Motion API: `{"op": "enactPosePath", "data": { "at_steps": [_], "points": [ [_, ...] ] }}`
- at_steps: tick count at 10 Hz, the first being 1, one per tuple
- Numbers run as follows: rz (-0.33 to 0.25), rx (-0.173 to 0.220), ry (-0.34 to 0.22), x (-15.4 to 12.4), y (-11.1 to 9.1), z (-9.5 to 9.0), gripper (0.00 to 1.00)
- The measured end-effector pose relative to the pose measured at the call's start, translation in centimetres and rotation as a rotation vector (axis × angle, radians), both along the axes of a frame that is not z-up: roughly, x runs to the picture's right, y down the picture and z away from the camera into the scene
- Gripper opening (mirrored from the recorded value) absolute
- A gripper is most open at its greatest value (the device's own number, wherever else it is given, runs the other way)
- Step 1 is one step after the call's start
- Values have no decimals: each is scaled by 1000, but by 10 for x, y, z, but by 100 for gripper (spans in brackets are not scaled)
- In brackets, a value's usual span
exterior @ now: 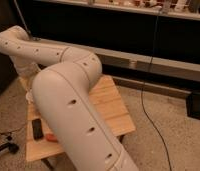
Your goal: Move the arm in a circular motion
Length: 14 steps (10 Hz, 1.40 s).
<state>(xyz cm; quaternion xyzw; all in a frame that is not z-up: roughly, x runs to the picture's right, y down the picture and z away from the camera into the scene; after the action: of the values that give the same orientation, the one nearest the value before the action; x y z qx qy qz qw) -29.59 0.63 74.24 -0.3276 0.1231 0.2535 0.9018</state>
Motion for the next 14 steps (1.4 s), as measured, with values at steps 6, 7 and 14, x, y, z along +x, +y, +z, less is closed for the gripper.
{"op": "enactPosePath", "data": {
  "at_steps": [6,7,14],
  "points": [
    [-107,-108,100,124,98,-19,65],
    [-66,-88,157,138,95,-9,65],
    [491,26,514,238,48,43,65]
  ]
}}
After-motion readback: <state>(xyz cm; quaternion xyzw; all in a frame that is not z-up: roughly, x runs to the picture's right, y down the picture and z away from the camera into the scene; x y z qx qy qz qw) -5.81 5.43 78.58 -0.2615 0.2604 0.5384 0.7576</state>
